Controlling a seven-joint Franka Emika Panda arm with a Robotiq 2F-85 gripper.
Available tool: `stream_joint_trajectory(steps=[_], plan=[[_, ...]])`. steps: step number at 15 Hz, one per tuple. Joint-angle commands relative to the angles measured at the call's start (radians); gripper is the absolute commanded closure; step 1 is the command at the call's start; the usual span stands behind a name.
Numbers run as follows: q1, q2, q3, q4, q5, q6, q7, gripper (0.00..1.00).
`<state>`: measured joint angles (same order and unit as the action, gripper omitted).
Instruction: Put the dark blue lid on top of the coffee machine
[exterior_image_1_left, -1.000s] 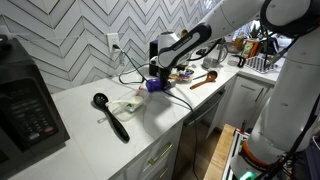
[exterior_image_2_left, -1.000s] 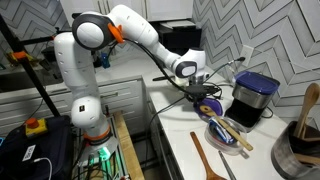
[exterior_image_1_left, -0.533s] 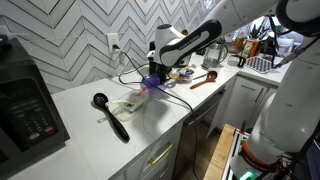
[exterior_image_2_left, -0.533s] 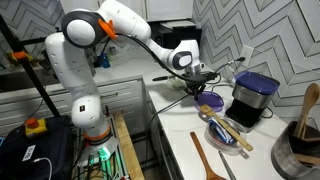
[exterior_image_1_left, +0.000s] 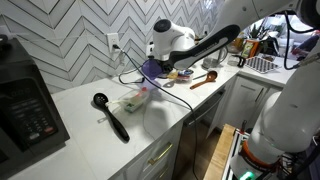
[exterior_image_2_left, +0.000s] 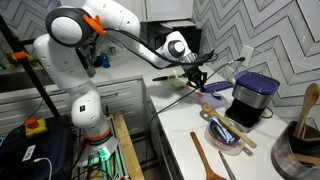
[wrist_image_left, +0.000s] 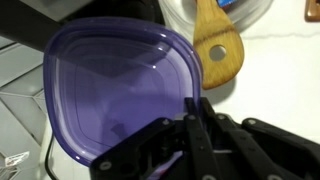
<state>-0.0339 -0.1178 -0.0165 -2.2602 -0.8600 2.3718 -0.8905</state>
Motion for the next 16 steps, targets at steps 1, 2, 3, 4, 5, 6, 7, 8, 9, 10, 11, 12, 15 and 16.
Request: stream_joint_trajectory(steps=[1, 2, 3, 4, 5, 6, 7, 8, 9, 10, 11, 12, 15, 16], plan=[[-0.001, -0.046, 0.017, -0.036, -0.268, 0.01, 0.139, 0.98], [0.001, -0.063, 0.02, -0.037, -0.337, 0.002, 0.171, 0.98], [0.003, -0.084, 0.021, -0.04, -0.401, -0.007, 0.192, 0.98], [0.006, -0.114, 0.02, -0.049, -0.452, -0.002, 0.195, 0.98], [0.007, -0.14, 0.021, -0.053, -0.513, -0.004, 0.214, 0.98], [0.008, -0.172, 0.019, -0.057, -0.56, 0.0, 0.22, 0.98], [0.009, -0.206, 0.015, -0.059, -0.595, 0.01, 0.226, 0.98], [0.011, -0.234, 0.01, -0.053, -0.613, 0.016, 0.23, 0.98], [0.016, -0.261, -0.008, -0.043, -0.565, 0.042, 0.209, 0.98], [0.028, -0.275, -0.028, -0.028, -0.474, 0.062, 0.186, 0.98], [0.04, -0.272, -0.039, 0.005, -0.361, 0.026, 0.143, 0.98], [0.044, -0.246, -0.055, 0.05, -0.278, -0.003, 0.093, 0.98], [0.053, -0.176, -0.096, 0.183, -0.047, -0.067, -0.028, 0.98], [0.051, -0.153, -0.099, 0.244, 0.031, -0.117, -0.069, 0.98]])
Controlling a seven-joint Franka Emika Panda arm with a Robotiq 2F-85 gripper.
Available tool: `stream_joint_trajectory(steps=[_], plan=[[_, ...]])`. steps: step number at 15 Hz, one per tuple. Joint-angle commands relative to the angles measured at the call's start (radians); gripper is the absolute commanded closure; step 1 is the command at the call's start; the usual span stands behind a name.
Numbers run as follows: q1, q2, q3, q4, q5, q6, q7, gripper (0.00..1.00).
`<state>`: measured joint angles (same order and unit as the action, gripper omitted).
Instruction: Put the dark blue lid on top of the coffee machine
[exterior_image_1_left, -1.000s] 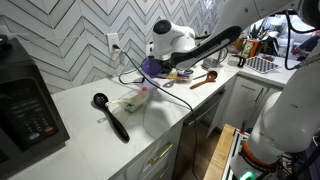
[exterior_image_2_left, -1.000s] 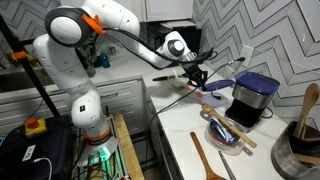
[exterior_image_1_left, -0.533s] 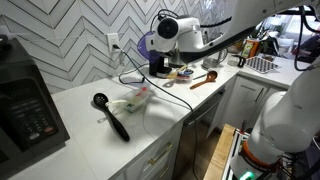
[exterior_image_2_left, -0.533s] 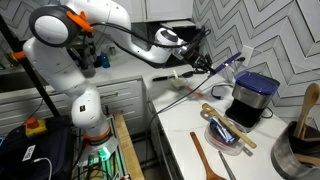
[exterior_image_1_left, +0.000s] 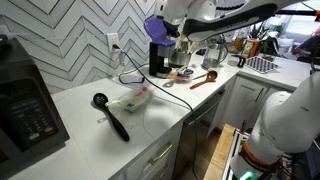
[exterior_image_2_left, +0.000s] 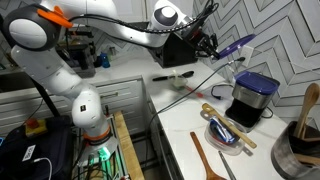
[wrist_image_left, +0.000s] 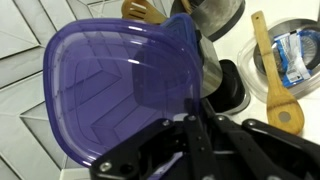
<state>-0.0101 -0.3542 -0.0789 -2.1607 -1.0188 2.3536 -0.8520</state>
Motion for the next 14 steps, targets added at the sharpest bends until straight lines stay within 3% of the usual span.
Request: stream_joint_trajectory(steps=[1, 6, 14], plan=[[0.023, 0.108, -0.039, 0.211, 0.262, -0.155, -0.141, 0.98], [-0.031, 0.267, -0.054, 0.536, 0.504, -0.439, -0.216, 0.98], [-0.147, 0.567, -0.087, 0.962, 0.789, -0.76, -0.144, 0.98]])
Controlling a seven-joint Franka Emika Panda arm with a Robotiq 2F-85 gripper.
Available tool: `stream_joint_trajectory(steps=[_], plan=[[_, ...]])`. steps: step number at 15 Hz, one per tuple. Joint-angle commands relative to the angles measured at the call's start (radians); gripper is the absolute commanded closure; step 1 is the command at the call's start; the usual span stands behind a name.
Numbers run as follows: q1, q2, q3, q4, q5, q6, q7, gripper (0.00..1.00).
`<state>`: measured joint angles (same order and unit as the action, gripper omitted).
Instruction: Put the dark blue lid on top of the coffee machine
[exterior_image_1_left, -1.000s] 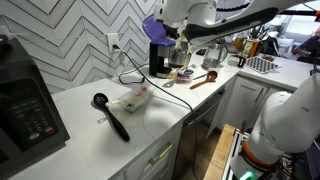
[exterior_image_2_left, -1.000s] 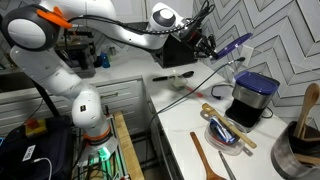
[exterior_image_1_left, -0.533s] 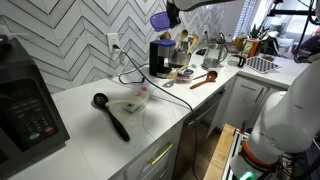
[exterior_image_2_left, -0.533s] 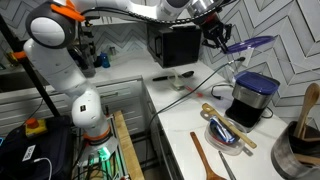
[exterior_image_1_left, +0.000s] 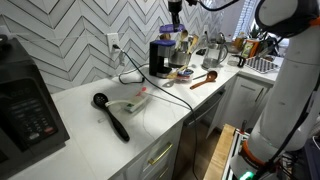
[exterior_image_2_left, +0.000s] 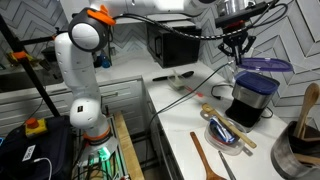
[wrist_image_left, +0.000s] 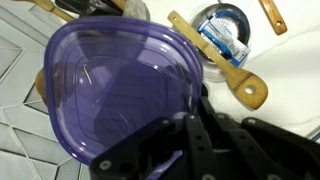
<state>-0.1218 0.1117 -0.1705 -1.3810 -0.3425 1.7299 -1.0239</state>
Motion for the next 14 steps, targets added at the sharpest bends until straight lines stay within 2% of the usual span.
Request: stream_joint_trajectory(steps=[1, 4, 7, 8, 9, 11, 12, 14], plan=[[-0.046, 0.115, 0.008, 0.216, 0.15, -0.177, 0.048, 0.98], [-0.067, 0.142, 0.016, 0.298, 0.25, -0.282, 0.143, 0.98], [-0.071, 0.15, -0.01, 0.333, 0.349, -0.313, 0.253, 0.98], [-0.049, 0.12, -0.002, 0.275, 0.283, -0.271, 0.198, 0.98], [-0.051, 0.12, -0.002, 0.28, 0.289, -0.273, 0.204, 0.92], [-0.05, 0.121, -0.001, 0.28, 0.288, -0.272, 0.203, 0.92], [-0.037, 0.105, -0.005, 0.23, 0.286, -0.19, 0.303, 0.98], [-0.037, 0.112, -0.007, 0.197, 0.304, -0.091, 0.418, 0.98]])
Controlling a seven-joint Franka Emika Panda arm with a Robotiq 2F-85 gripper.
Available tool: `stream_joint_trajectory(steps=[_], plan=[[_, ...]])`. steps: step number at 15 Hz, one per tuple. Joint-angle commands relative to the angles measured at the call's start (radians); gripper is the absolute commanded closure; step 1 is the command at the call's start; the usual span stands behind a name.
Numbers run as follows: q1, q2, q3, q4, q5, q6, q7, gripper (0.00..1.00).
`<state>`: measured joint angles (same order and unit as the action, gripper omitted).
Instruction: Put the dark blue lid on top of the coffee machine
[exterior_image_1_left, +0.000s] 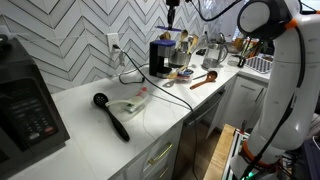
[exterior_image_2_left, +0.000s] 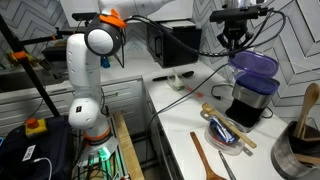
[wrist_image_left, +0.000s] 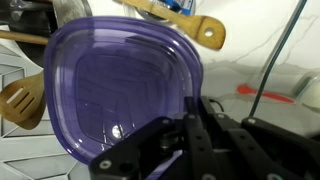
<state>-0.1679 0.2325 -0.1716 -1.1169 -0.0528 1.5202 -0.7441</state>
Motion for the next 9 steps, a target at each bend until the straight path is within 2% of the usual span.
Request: stream_joint_trajectory(steps=[1, 2, 5, 8, 9], plan=[[0.014, -0.007, -0.006, -0.081, 0.002, 0.171, 0.191, 0.98], [0.019, 0.0, -0.009, -0.091, -0.013, 0.216, 0.246, 0.98], [0.05, -0.001, -0.017, -0.121, -0.13, 0.239, 0.388, 0.98], [0.069, 0.02, -0.014, -0.094, -0.237, 0.17, 0.444, 0.98], [0.07, 0.023, -0.005, -0.086, -0.242, 0.127, 0.422, 0.98]])
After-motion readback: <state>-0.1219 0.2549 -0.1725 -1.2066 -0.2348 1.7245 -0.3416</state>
